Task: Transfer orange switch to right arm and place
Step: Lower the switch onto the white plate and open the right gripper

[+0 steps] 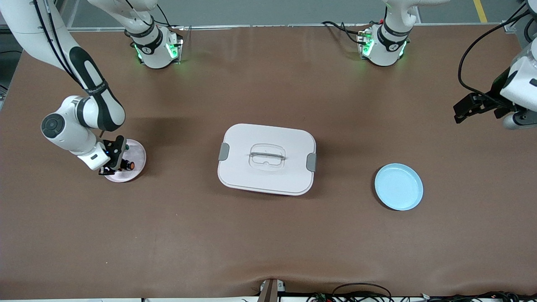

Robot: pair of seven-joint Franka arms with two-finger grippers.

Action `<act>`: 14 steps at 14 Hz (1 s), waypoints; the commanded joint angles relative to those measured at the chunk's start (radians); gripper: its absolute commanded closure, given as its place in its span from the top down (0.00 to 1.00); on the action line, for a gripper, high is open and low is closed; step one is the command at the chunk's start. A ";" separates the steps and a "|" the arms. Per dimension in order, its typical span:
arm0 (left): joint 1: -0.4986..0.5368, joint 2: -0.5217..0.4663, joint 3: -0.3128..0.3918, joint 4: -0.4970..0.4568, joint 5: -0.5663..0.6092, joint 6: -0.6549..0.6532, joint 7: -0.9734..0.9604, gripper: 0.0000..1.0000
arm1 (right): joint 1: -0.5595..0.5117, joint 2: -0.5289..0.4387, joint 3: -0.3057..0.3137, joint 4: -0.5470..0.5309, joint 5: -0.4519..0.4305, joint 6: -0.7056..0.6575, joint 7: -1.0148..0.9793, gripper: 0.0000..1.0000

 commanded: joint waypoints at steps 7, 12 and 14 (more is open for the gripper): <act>0.020 -0.064 0.001 -0.059 -0.056 -0.001 0.069 1.00 | -0.031 -0.020 0.014 0.045 -0.018 -0.090 0.011 1.00; 0.019 -0.066 -0.004 -0.059 -0.081 -0.002 0.067 1.00 | -0.024 -0.080 0.016 0.164 -0.018 -0.404 0.118 1.00; 0.019 -0.066 -0.007 -0.060 -0.081 -0.010 0.067 1.00 | -0.024 -0.129 0.018 0.168 -0.011 -0.483 0.210 1.00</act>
